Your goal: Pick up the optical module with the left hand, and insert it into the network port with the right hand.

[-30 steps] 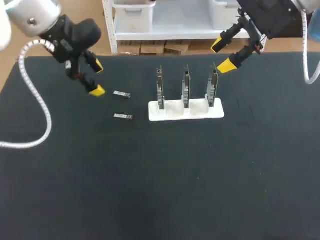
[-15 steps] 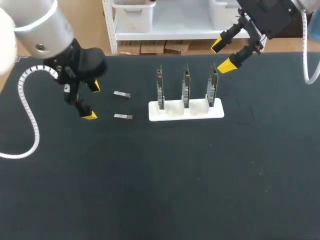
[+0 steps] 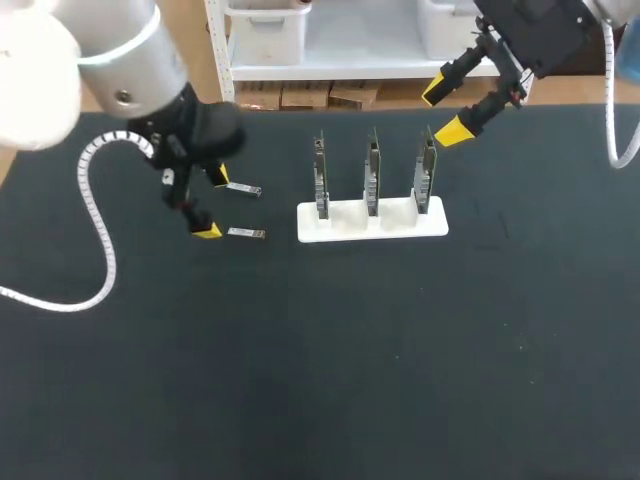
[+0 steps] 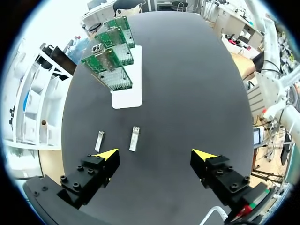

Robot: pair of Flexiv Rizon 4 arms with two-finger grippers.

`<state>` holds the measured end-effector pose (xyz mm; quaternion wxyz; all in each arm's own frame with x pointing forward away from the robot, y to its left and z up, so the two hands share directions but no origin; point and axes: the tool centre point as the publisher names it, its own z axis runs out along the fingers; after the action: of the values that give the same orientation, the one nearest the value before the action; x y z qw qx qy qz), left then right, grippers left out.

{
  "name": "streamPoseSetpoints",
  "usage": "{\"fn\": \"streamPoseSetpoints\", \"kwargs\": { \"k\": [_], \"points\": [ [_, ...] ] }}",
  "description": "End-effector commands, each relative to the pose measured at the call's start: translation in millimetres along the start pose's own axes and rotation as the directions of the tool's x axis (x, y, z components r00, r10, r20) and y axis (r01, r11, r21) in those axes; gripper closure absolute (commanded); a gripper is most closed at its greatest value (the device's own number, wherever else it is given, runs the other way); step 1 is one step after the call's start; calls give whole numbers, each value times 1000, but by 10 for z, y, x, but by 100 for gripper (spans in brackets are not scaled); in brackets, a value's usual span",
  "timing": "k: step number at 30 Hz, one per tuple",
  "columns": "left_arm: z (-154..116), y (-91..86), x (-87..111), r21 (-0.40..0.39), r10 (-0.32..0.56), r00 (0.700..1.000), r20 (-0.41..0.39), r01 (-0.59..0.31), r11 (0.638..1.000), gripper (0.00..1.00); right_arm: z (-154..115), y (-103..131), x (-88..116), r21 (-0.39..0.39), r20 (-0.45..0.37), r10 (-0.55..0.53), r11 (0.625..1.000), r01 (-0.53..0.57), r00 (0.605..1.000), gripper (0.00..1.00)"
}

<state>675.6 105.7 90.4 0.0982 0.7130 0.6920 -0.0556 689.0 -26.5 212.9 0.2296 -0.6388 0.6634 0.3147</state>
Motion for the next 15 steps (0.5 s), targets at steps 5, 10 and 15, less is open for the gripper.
{"fn": "streamPoseSetpoints", "kwargs": {
  "k": [5, 10, 15],
  "points": [
    [251, 103, -66, -34, 10, 1000, 6, -10, 999, 0, -2, 21, 7, 5, 1, 0, 1000, 0, 1000, 0],
    [415, 123, -66, -14, 10, 1000, -26, -11, 1000, 0, -2, 21, 7, 5, 1, 0, 1000, 0, 1000, 0],
    [471, 125, -76, -4, 22, 998, -54, -22, 1000, 0, -2, 21, 7, 5, 1, 0, 1000, 0, 1000, 0]
  ]
}}
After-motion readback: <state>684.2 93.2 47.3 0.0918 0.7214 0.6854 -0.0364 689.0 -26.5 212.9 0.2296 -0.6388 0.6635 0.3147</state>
